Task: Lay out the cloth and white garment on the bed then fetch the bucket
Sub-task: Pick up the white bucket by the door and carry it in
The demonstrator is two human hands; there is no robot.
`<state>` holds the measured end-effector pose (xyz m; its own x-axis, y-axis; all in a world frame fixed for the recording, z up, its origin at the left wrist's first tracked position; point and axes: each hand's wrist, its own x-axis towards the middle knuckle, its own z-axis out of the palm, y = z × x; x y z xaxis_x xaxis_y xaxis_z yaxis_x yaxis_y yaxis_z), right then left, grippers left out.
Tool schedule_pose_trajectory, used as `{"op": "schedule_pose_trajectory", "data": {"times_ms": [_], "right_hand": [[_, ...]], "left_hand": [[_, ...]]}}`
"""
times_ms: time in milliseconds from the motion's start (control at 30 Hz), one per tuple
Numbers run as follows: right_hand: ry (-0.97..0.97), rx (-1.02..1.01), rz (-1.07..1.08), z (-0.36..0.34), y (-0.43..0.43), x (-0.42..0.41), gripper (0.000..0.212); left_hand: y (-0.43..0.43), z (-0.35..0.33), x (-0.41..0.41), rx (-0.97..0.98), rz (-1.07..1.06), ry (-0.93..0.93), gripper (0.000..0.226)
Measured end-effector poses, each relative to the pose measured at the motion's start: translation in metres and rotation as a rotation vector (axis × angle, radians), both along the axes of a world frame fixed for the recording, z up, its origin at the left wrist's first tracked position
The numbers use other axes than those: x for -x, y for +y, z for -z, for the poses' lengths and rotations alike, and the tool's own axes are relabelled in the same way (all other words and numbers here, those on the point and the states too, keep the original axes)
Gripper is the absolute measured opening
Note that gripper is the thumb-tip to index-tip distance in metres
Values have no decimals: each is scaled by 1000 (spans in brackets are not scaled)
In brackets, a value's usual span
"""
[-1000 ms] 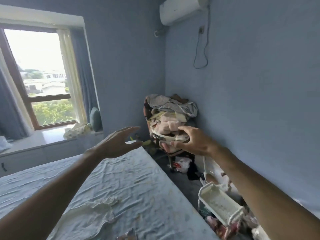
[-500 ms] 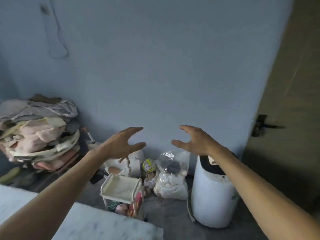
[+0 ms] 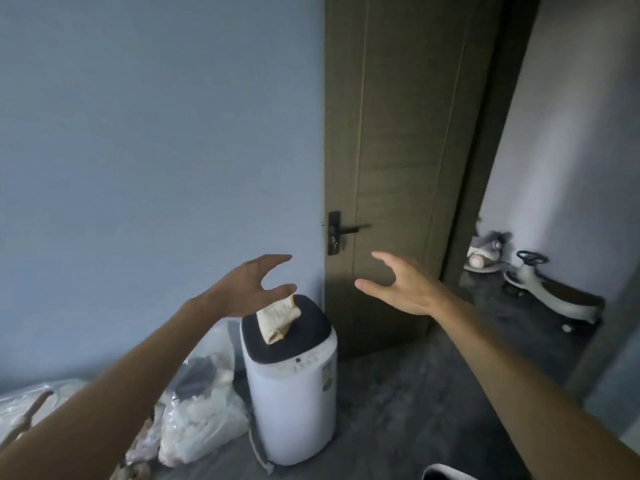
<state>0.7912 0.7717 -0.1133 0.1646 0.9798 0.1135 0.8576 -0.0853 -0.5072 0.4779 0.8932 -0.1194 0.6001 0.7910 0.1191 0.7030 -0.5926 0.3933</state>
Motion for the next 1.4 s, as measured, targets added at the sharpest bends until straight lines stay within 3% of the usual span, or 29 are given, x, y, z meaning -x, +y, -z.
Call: {"op": "schedule_pose_trajectory", "data": {"times_ms": [300,400,467,633,767,900,1133,1400], "right_hand": [[27,45,378,34,-21,-149,105],[30,14,521,49,-27,-189,109],[33,-6,627,57,-30,-210,108],[116,52,841,80,-38,-237,103],[153,81,1033,116,-50,-240,100],[228,145,1192,175,-69,-240,104],[316,222,1341,354,-91,-239,98],[498,292,1485,692,-96,-221,91]], "left_hand": [[85,18,-223,1,426,33,76],[109,32,-294,3,556,46,86],[120,42,-340,-4,632,44,78],[149,68,-443,88,906,-32,63],[153,103,-513,180,1057,-36,79],[132,156,-553,283,1129,36,73],[106,337,-579,401,1196,157,77],[84,677,-628,348,1362,364,78]]}}
